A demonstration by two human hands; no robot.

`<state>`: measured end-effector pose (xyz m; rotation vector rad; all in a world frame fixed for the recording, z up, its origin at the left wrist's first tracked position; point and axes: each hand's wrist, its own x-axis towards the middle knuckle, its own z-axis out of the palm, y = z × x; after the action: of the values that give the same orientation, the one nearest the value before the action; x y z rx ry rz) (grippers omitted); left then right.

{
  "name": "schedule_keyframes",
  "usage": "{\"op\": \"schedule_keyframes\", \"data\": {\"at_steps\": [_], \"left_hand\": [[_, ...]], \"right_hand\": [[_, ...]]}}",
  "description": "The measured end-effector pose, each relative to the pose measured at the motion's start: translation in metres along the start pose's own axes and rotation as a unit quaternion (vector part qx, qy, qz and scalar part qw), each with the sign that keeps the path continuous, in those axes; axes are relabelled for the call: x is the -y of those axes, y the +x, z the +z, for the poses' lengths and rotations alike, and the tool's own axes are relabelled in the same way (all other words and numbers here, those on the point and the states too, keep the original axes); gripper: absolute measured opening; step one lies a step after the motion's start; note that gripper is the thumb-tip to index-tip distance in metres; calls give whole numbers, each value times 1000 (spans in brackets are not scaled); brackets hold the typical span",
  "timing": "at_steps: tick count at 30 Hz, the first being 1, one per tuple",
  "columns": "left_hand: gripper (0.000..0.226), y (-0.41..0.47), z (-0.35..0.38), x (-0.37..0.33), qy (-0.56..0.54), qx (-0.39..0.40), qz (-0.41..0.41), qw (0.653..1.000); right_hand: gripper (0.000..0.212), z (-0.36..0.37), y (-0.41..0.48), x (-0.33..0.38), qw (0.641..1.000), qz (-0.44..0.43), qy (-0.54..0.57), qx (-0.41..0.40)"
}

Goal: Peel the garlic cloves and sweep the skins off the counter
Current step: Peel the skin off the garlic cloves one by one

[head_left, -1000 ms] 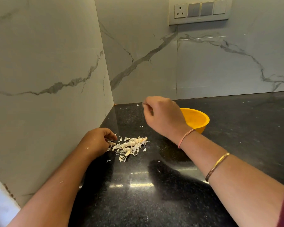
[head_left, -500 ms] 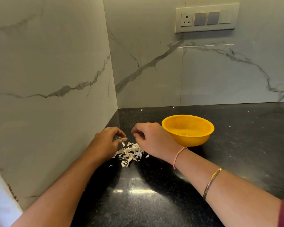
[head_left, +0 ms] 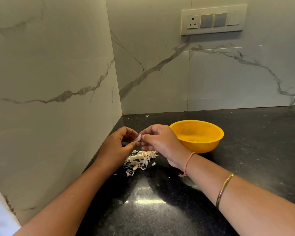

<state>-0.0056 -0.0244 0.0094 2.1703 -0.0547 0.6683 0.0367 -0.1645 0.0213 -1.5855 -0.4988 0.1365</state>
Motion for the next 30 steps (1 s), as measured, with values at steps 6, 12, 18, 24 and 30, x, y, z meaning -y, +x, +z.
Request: {"op": "schedule_keyframes", "data": {"at_steps": [6, 12, 18, 24, 30], "left_hand": [[15, -1, -1, 1, 16, -7, -7, 1000], [12, -1, -3, 0, 43, -24, -3, 999], [13, -1, -1, -1, -1, -9, -17, 1000], [16, -2, -4, -2, -3, -25, -16, 1000], [17, -3, -5, -4, -1, -40, -4, 999]], "right_hand": [[10, 1, 0, -2, 999, -21, -30, -1], [5, 3, 0, -6, 994, -68, -89, -6], [9, 2, 1, -6, 984, -114, -131, -28], [15, 1, -2, -1, 996, -69, -57, 5], [12, 0, -2, 0, 998, -44, -53, 8]]}}
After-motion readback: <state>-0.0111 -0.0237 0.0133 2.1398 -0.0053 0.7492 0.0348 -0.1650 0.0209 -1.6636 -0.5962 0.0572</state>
